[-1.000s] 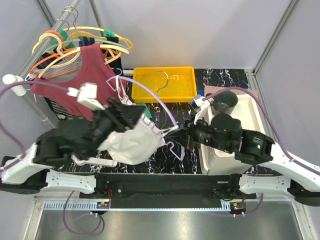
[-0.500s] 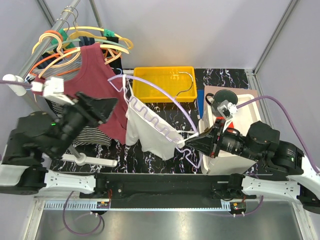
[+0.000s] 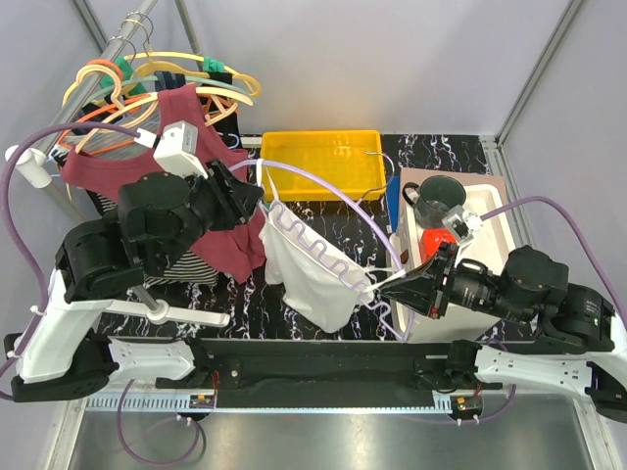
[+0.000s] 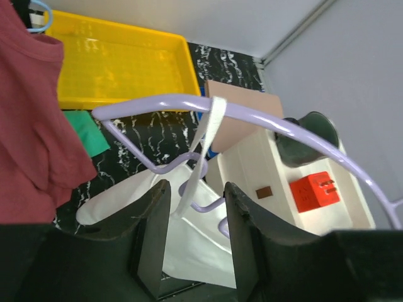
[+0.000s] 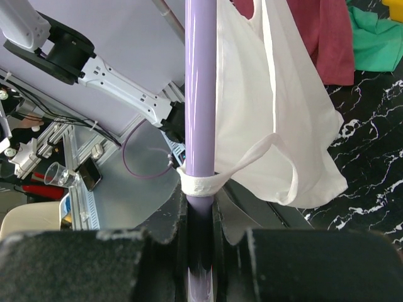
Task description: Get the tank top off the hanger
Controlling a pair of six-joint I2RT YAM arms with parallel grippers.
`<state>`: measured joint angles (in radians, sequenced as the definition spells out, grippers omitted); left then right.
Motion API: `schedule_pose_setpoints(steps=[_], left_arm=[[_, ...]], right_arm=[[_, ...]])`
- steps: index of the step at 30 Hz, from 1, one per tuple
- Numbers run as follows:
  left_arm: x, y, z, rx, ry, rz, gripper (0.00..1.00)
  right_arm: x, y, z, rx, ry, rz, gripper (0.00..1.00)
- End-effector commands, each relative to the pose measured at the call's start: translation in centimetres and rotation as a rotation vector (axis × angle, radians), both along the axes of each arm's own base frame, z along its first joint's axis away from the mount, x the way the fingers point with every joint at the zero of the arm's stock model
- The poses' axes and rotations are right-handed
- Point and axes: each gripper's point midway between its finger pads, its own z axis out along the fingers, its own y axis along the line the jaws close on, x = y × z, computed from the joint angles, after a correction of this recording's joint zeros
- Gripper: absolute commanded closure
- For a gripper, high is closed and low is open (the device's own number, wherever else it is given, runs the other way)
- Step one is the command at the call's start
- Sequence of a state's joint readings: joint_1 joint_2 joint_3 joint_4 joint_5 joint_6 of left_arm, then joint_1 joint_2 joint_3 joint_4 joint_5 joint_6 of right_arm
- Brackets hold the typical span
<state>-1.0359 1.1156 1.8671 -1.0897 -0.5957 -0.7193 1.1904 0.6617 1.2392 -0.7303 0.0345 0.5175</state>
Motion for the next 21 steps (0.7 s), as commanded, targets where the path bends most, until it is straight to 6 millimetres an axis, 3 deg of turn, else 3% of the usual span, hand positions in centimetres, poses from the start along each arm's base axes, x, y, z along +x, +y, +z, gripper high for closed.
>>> schedule_pose_setpoints(steps=[1, 4, 14, 21], left_arm=[[-0.6, -1.4, 2.6, -0.068, -0.030, -0.088, 0.57], [-0.5, -1.7, 3.3, -0.080, -0.041, -0.098, 0.57], [1.1, -2.3, 2.8, -0.048, -0.034, -0.071, 0.58], [2.1, -2.2, 2.6, -0.023, -0.033, -0.058, 0.64]], right_arm=[[-0.4, -0.2, 1.6, 0.058, -0.011, 0.012, 1.00], [-0.5, -0.4, 1.5, 0.058, -0.008, 0.013, 1.00], [-1.0, -0.9, 1.8, 0.055, -0.015, 0.031, 1.00], [-1.0, -1.1, 2.0, 0.057, -0.021, 0.028, 1.00]])
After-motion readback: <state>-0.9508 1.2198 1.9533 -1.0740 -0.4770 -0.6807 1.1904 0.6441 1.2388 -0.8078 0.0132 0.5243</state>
